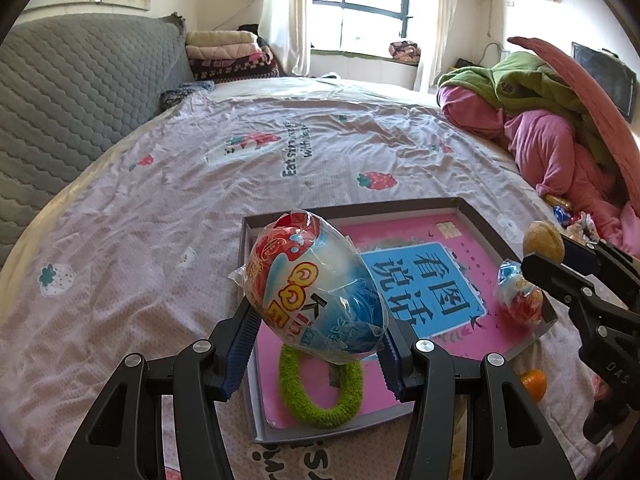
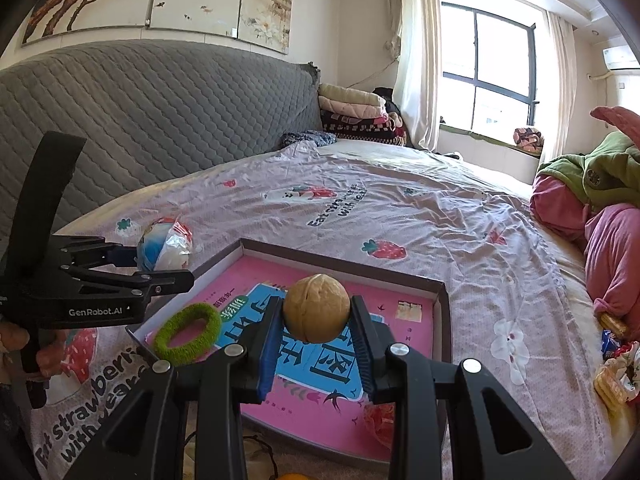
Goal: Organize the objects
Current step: 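Bring egg over green ring with left gripper while right gripper brings ball over book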
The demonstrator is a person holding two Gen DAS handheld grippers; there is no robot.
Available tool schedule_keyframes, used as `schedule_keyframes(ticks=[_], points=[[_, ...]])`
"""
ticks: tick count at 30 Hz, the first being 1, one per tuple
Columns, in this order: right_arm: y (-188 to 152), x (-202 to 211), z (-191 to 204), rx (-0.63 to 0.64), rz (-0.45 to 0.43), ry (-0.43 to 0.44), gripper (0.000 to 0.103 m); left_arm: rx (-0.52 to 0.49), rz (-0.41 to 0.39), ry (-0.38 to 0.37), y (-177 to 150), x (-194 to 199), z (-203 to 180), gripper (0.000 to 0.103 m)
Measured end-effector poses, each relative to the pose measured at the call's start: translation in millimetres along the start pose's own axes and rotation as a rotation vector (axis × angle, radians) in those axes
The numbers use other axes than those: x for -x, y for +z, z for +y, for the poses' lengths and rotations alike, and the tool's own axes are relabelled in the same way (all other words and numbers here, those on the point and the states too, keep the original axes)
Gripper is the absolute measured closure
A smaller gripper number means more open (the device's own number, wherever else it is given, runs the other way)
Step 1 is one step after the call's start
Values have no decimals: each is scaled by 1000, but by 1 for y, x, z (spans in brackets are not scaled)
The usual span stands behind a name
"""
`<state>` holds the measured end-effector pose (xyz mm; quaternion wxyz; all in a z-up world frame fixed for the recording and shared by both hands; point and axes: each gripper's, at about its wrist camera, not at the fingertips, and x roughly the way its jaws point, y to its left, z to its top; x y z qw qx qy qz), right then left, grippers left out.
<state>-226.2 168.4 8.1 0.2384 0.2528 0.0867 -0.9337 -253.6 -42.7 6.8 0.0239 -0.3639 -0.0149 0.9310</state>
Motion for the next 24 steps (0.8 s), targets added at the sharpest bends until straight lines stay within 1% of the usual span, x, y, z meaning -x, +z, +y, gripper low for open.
schedule_keyframes(ticks=[9, 24], points=[[-10, -15, 6, 19, 52, 4, 69, -4, 38, 0, -7, -10, -1, 47], [-22, -32, 5, -11, 133, 33, 69, -7, 108, -7, -18, -29, -1, 47]])
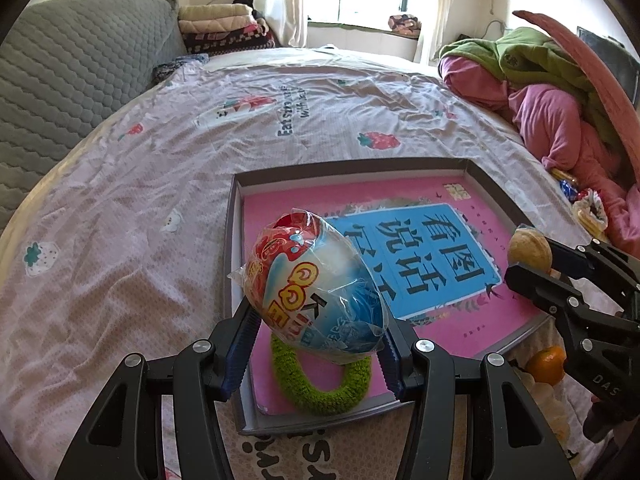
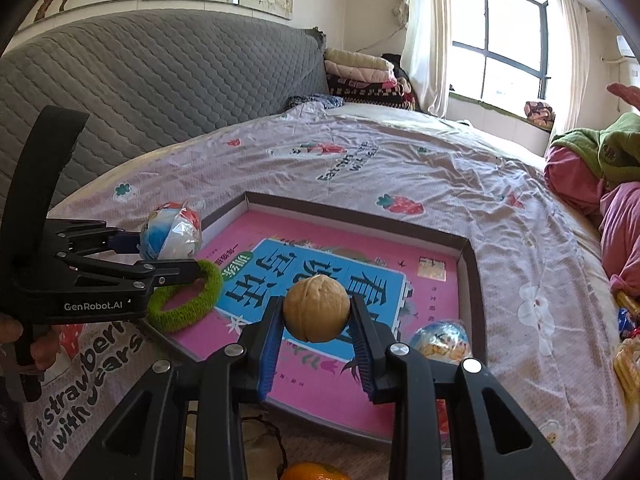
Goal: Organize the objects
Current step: 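Bring egg over green ring with left gripper while right gripper brings ball over book, then release egg onto green ring with left gripper while right gripper releases ball on book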
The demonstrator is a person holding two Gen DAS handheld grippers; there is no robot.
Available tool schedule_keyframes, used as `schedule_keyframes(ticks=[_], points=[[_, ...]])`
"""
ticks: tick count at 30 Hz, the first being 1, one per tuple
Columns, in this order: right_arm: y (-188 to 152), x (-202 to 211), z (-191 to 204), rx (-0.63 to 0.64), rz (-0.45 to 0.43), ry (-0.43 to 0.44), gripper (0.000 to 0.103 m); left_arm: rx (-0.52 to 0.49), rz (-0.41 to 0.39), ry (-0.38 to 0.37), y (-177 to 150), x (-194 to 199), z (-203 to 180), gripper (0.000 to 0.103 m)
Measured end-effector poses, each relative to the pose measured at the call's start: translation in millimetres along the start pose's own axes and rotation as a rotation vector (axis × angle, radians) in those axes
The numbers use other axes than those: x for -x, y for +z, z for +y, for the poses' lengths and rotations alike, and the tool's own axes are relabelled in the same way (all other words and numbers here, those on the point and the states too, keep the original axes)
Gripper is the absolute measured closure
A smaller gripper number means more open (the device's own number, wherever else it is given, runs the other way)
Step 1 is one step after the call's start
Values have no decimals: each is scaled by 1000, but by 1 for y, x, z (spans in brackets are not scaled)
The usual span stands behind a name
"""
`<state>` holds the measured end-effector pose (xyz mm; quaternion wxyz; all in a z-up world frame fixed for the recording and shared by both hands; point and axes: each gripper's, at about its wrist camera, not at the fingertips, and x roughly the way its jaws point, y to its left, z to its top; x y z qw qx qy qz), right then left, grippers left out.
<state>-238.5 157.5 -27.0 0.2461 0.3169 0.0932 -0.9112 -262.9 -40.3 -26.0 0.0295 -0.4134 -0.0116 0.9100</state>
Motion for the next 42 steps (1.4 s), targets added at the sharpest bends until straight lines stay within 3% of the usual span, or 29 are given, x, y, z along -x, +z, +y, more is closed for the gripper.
schedule_keyframes(ticks=[25, 42], points=[[-20, -28, -4, -46, 144, 17, 69, -19, 66, 2, -11, -19, -3, 47], [-23, -33, -11, -75, 175, 9, 69, -36, 68, 7, -12, -20, -7, 47]])
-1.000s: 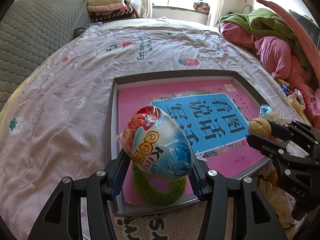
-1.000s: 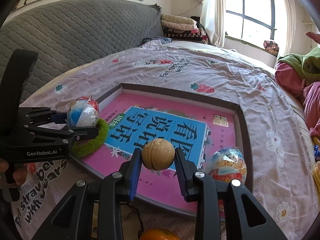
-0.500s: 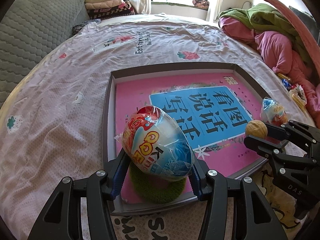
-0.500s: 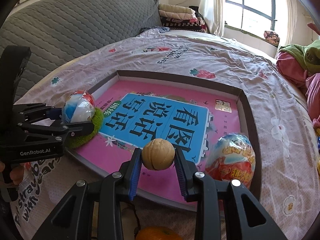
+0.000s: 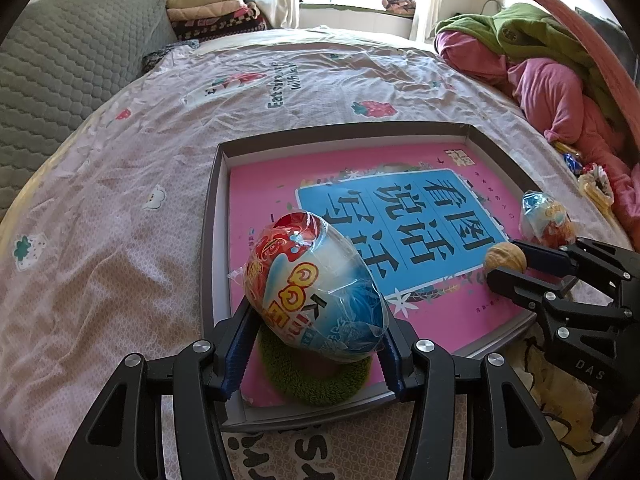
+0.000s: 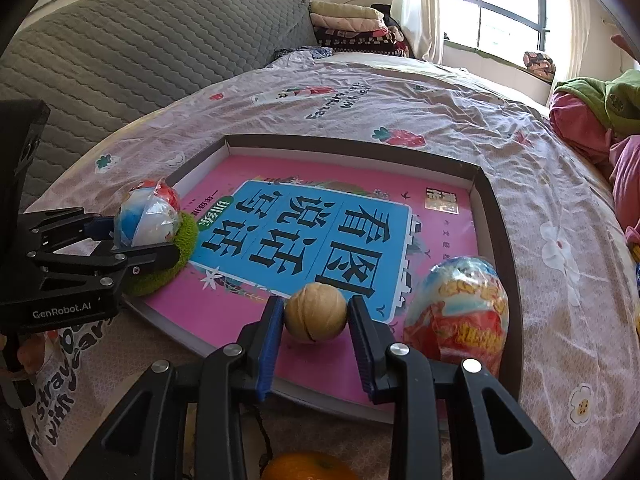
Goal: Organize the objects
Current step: 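Release egg onto green ring with left gripper while right gripper releases ball on book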
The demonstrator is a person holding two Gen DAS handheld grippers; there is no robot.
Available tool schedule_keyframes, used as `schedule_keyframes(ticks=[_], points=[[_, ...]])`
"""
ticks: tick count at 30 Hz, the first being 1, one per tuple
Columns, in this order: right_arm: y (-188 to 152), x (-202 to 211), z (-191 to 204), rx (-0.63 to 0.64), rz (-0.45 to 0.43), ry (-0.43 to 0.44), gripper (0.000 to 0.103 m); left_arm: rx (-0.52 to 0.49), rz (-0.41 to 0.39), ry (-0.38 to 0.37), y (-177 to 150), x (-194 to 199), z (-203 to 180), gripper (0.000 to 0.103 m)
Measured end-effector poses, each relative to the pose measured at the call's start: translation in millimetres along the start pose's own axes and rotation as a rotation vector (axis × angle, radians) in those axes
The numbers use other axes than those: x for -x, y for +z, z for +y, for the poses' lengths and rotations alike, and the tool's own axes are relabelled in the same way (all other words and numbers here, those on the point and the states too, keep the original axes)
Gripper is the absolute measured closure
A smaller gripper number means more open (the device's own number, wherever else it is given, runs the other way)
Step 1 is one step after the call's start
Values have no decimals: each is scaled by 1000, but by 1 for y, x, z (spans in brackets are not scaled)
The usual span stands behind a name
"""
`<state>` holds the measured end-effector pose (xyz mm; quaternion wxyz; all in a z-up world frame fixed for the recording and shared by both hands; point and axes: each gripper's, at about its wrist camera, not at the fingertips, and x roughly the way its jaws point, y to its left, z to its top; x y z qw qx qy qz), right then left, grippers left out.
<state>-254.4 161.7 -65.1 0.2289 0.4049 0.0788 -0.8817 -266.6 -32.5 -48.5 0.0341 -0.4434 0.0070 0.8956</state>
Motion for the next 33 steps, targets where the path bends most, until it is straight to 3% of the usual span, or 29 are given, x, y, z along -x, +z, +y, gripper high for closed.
schedule_keyframes(ticks=[33], points=[[2, 4, -5, -47, 9, 22, 68, 0, 41, 25, 3, -3, 7, 46]])
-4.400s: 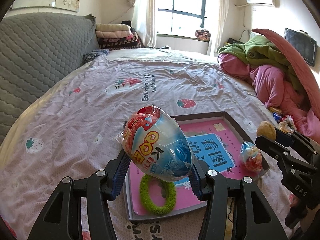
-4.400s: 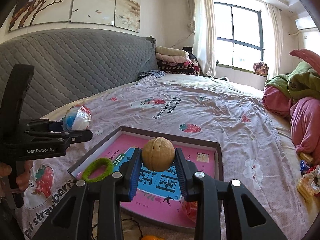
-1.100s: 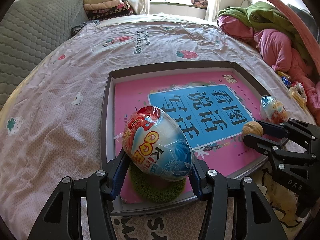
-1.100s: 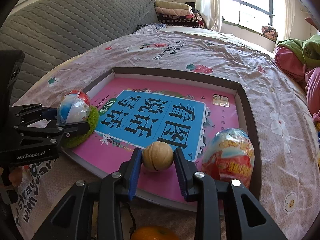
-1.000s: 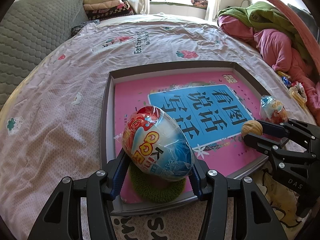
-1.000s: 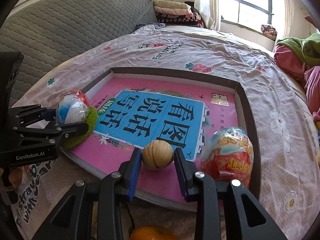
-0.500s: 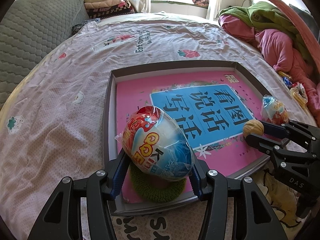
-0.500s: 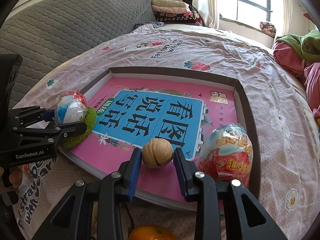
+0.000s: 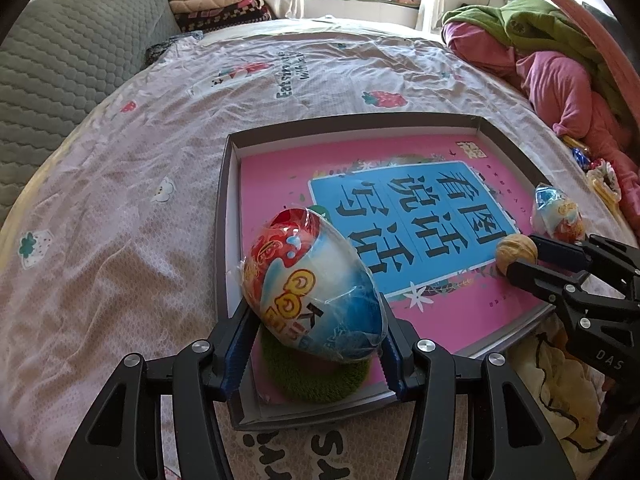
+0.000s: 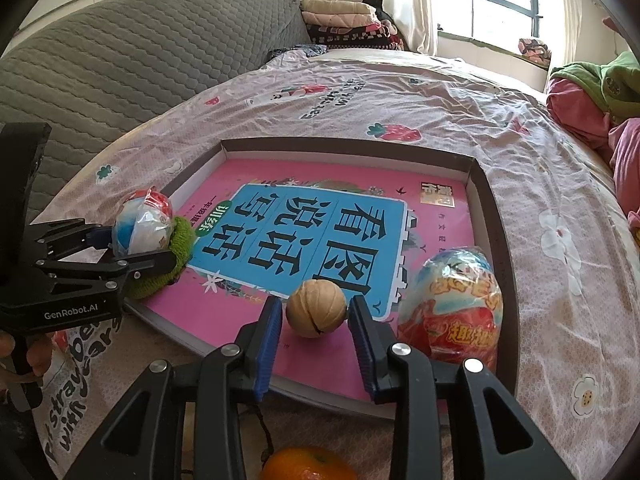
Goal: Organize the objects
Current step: 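Release egg onto green ring with left gripper while right gripper releases ball on book, then withdraw both grippers up and out of the grey box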
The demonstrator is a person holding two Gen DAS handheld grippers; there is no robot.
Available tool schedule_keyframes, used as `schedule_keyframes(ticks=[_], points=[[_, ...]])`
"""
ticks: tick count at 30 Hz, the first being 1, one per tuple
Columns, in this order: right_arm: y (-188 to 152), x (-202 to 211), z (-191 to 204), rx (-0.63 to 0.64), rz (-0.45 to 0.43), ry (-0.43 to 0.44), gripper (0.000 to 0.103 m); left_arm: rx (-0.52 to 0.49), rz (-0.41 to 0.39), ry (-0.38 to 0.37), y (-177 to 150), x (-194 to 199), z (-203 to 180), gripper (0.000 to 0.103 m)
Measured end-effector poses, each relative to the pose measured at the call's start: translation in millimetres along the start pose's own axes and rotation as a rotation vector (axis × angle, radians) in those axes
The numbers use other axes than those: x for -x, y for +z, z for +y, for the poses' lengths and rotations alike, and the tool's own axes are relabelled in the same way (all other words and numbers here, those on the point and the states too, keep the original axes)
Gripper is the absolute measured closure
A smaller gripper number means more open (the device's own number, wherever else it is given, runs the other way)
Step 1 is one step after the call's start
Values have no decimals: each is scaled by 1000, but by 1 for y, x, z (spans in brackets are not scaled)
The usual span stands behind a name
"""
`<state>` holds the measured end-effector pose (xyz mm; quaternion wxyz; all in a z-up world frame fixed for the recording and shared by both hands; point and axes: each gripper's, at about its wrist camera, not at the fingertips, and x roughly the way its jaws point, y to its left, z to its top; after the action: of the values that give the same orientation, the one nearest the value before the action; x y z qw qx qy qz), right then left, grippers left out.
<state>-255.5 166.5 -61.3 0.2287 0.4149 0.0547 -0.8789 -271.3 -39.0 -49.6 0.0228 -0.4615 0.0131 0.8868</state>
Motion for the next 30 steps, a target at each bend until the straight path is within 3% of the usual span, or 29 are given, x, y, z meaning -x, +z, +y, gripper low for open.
schedule_keyframes(ticks=[12, 17, 30], points=[[2, 5, -2, -13, -18, 4, 68, 10, -11, -4, 0, 4, 1, 46], [3, 8, -4, -22, -25, 9, 61, 13, -18, -5, 2, 6, 1, 46], [3, 13, -4, -28, -42, 6, 60, 17, -41, -5, 4, 15, 1, 46]])
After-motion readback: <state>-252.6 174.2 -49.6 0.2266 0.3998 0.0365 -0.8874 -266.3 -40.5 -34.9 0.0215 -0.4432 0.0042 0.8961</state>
